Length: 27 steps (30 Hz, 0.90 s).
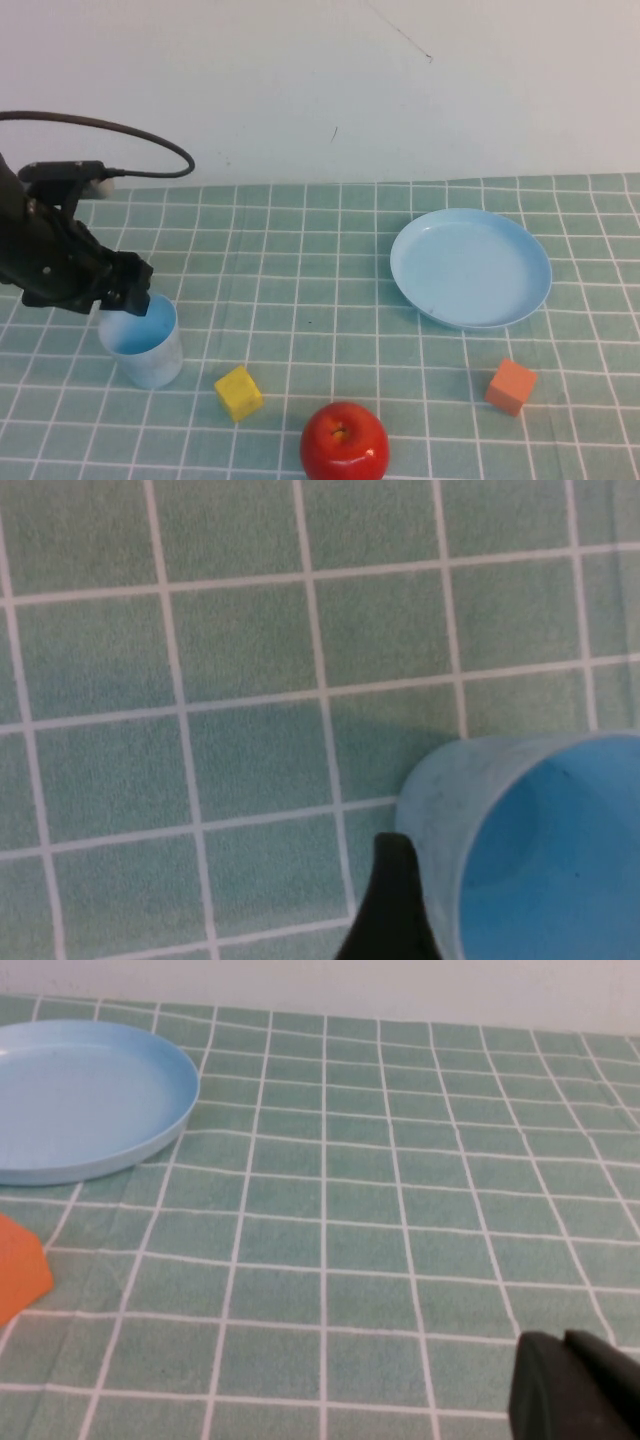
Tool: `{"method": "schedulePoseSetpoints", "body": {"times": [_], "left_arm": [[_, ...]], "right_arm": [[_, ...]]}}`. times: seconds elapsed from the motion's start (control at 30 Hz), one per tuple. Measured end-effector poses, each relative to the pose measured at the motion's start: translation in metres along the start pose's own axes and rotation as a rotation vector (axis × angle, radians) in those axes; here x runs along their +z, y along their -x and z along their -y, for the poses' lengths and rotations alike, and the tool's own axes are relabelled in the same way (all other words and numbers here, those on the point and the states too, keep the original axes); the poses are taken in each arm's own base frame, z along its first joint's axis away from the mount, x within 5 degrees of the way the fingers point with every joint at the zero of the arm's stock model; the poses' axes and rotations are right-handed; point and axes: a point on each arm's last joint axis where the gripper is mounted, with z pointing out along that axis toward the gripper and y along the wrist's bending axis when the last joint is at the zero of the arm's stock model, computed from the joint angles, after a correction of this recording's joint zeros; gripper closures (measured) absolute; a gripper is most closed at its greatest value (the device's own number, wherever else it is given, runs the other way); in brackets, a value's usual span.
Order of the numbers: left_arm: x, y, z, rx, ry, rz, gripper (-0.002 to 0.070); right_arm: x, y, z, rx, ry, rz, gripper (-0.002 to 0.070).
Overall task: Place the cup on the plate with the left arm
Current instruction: Pick up the cup from the table, then place the cup on the plate
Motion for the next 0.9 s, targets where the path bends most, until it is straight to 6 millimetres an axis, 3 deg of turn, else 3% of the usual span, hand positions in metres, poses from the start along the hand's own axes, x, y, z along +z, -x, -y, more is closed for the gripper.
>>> {"method": "schedulePoseSetpoints", "body": {"times": [0.17, 0.23, 0.43, 0.53, 0.7, 0.8, 0.9], "left_arm": [[0.028, 0.001, -0.007, -0.011, 0.023, -0.051, 0.0196], [0.039, 0.0, -0.009, -0.021, 0.026, -0.076, 0.0244], [0.051, 0.0, -0.011, -0.036, 0.017, -0.102, 0.0597], [0.045, 0.008, -0.007, -0.063, -0.016, -0.082, 0.0648], [0.022, 0.037, 0.01, -0.082, -0.107, -0.037, 0.0656], [-0.003, 0.063, 0.033, -0.019, -0.144, 0.049, 0.0656], [-0.027, 0.085, 0.07, 0.07, -0.188, 0.141, 0.0656]], "right_arm": [[0.0, 0.0, 0.0, 0.0, 0.0, 0.0, 0.0678], [0.0, 0.0, 0.0, 0.0, 0.0, 0.0, 0.0678], [0.0, 0.0, 0.0, 0.0, 0.0, 0.0, 0.0678], [0.0, 0.0, 0.0, 0.006, 0.003, 0.0, 0.0678], [0.0, 0.0, 0.0, 0.01, 0.005, 0.0, 0.0678], [0.0, 0.0, 0.0, 0.012, 0.005, 0.0, 0.0678], [0.0, 0.0, 0.0, 0.012, 0.005, 0.0, 0.0678]]}}
